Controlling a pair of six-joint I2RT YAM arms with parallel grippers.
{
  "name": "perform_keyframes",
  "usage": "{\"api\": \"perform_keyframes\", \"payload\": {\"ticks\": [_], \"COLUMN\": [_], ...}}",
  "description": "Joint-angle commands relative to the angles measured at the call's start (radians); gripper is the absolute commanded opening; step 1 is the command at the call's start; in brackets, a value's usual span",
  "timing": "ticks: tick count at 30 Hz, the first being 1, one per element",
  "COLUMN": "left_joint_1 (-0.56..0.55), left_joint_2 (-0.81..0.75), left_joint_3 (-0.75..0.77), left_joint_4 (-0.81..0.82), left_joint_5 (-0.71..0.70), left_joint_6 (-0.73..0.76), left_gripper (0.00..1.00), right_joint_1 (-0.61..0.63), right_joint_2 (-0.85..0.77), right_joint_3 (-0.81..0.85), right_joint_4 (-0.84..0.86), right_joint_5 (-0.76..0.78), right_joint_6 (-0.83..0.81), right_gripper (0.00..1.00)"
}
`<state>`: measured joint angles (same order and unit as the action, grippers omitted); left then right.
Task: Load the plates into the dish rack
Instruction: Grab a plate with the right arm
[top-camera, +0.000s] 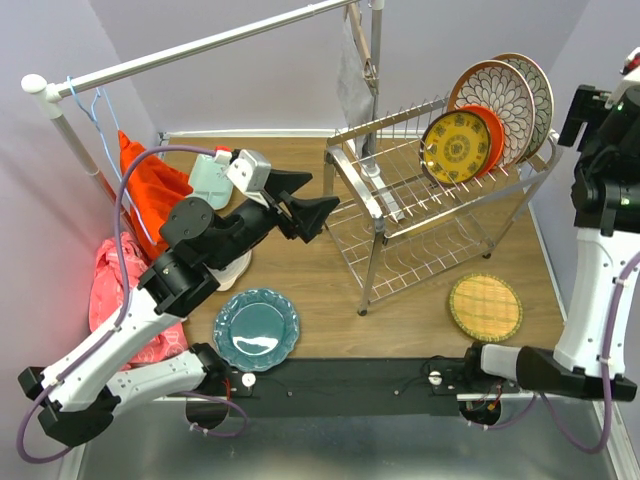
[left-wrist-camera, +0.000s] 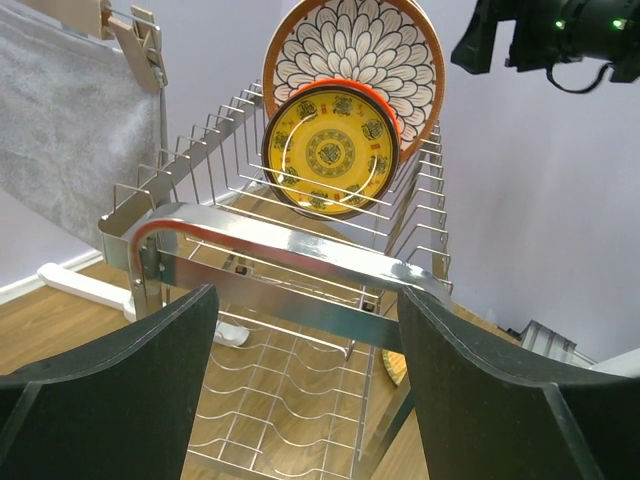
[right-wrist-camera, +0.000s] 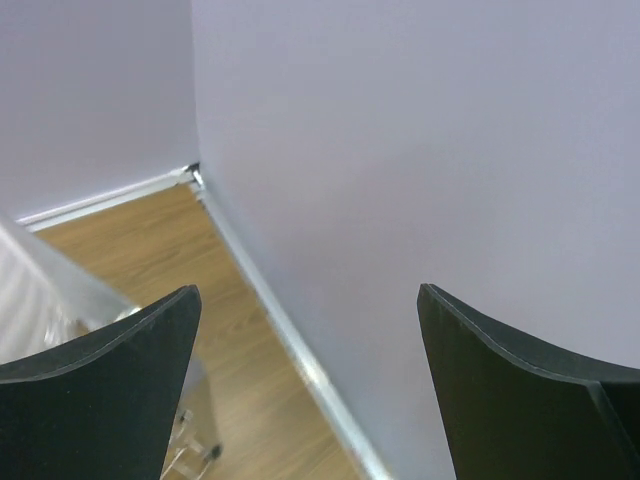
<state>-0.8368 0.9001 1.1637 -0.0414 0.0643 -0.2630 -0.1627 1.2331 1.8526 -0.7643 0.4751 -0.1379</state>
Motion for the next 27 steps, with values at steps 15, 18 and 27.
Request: {"api": "perform_keyframes", "payload": {"ticks": [15, 18, 27], "left_joint_1": [0.015, 0.015, 0.021], "left_joint_2": [0.069, 0.072, 0.054], "left_joint_3": [0.097, 0.105, 0.102], "left_joint_4": [0.018, 0.009, -0.005], "left_joint_5": [0.023, 0.023, 0.0], "left_joint_6": [0.033, 0.027, 0.01], "left_gripper": [0.81, 0.81, 0.82], "right_joint_1": [-0.261, -0.34, -0.643], "right_joint_2": [0.014, 0.009, -0.059], "right_joint_3": [0.021, -0.019, -0.204], "right_joint_4": [0.139, 0.074, -0.072], "right_joint_5": [-0.549, -0.567, -0.825], "right_joint_6": [-0.808, -0.851, -0.902], "right_gripper": [1.0, 1.0, 1.0]}}
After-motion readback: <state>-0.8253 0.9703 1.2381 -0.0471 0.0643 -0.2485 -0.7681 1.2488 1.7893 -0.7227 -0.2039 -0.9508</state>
